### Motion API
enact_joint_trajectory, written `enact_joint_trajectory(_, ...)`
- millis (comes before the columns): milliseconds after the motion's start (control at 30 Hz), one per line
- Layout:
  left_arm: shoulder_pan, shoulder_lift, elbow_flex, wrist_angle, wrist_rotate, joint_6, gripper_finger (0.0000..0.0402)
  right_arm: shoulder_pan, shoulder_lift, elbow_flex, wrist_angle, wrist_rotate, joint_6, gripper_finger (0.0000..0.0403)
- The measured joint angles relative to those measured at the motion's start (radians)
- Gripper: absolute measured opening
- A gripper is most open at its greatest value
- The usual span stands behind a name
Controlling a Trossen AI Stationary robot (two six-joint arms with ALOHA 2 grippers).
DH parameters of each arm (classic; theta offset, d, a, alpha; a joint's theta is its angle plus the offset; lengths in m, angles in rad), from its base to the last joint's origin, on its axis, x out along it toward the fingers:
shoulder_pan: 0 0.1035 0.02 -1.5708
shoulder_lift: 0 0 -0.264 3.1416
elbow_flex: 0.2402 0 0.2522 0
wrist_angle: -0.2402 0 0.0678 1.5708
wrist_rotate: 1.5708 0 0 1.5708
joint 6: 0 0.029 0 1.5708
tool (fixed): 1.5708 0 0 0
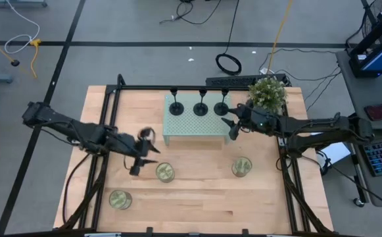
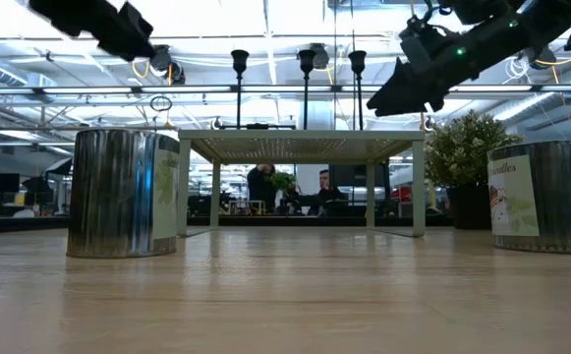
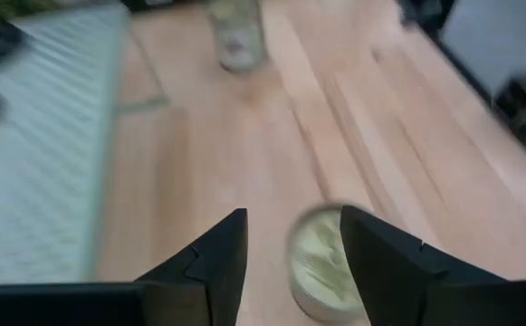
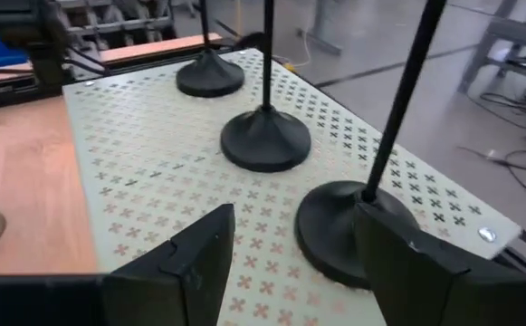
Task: Stock candles and holders on shelf
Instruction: Put the middle scented candle on the shelf
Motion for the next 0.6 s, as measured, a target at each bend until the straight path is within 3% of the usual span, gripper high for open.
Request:
enact_joint_trajectory(367, -0.143, 0.316, 0.000, 0.025, 0.042, -0.010, 0.0186, 0.059, 0.000, 0.000, 0.022, 0.034, -0.006, 0.0222)
enact_joint_trajectory(600, -0.201, 0.412, 0.000, 0.122, 0.012, 0.038, 0.0181, 0.061, 0.000, 0.000, 0.022, 0.030, 0.049, 0.0222)
